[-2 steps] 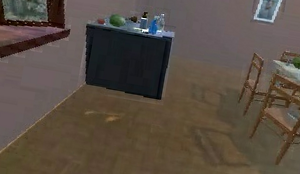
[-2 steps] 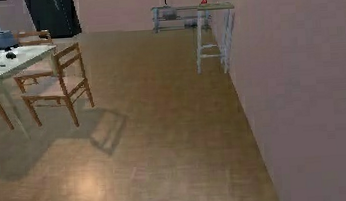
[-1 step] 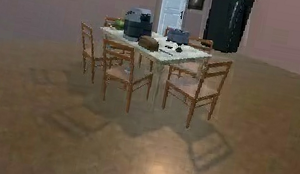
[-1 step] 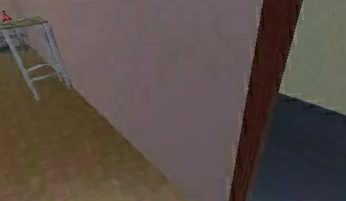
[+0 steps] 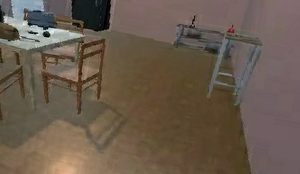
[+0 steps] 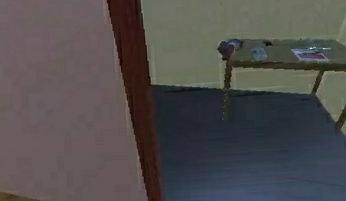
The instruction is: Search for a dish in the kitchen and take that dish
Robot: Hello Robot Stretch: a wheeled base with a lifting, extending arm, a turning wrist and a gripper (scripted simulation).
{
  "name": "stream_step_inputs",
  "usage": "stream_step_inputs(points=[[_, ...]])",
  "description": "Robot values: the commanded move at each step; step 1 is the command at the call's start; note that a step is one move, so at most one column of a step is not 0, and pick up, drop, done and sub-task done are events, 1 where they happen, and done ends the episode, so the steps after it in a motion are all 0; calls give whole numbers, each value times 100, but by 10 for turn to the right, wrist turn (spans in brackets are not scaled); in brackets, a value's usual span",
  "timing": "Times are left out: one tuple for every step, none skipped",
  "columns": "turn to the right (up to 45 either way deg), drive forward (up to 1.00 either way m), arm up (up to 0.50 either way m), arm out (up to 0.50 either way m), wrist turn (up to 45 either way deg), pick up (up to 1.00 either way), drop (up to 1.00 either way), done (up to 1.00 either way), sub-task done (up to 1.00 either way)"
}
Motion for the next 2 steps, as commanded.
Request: stream_step_inputs(points=[[0,100,0,0,0,0,0,0,0],[30,0,0,0,0,0,0,0,0]])
